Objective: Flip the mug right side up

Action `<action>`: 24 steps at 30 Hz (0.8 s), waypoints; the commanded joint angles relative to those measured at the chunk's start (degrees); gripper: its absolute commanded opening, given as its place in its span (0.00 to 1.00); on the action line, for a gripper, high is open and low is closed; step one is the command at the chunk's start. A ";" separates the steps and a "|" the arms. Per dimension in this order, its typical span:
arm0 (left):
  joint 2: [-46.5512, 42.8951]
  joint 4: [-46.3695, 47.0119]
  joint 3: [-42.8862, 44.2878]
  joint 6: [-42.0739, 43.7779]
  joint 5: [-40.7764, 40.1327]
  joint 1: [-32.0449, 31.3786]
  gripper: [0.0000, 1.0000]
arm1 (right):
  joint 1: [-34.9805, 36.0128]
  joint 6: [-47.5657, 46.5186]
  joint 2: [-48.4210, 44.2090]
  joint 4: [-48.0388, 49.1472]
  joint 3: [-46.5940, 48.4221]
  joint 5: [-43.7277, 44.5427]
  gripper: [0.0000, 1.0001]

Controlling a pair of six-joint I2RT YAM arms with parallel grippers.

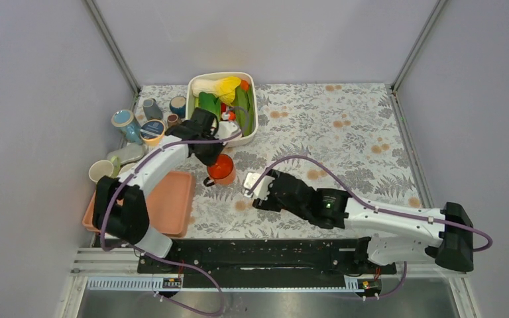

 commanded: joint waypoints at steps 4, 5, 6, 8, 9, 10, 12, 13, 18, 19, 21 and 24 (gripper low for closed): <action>-17.40 -16.77 0.87 6.40 5.16 14.11 0.00 | -9.83 16.61 -10.27 12.38 -9.08 -8.17 0.77; -19.22 -18.89 0.19 8.13 4.84 16.82 0.00 | -10.73 17.45 -10.96 13.19 -10.00 -8.36 0.80; -20.88 -21.50 -0.57 9.94 4.73 19.64 0.00 | -11.35 18.15 -11.38 13.87 -10.61 -8.66 0.82; -23.42 -25.73 -1.15 14.79 5.40 27.01 0.00 | -12.26 19.10 -11.37 14.62 -11.26 -9.14 0.94; -24.34 -27.78 -1.26 16.99 5.59 30.58 0.00 | -12.51 19.40 -11.13 14.78 -11.30 -9.29 0.99; -24.88 -29.67 -1.17 19.13 5.83 34.59 0.00 | -12.72 19.58 -10.76 14.76 -11.24 -9.37 0.99; -25.24 -32.84 -1.38 23.88 6.45 42.57 0.00 | -13.13 20.00 -9.85 14.84 -10.97 -9.06 1.00; -25.14 -33.94 -1.38 26.14 6.68 47.90 0.00 | -13.33 20.06 -9.56 14.82 -10.96 -9.13 0.99; -21.59 -35.69 -0.27 35.69 8.16 64.91 0.00 | -13.73 19.80 -8.99 14.84 -10.99 -9.48 0.99; -20.27 -34.88 0.20 36.64 8.10 67.66 0.00 | -13.74 19.71 -8.98 14.83 -11.09 -9.37 1.00; -16.95 -33.76 1.31 38.16 8.33 72.08 0.00 | -13.74 19.57 -8.98 14.82 -11.29 -9.09 0.99; -12.38 -30.33 2.41 37.88 8.00 75.79 0.00 | -13.74 19.38 -9.26 14.90 -11.73 -9.14 0.99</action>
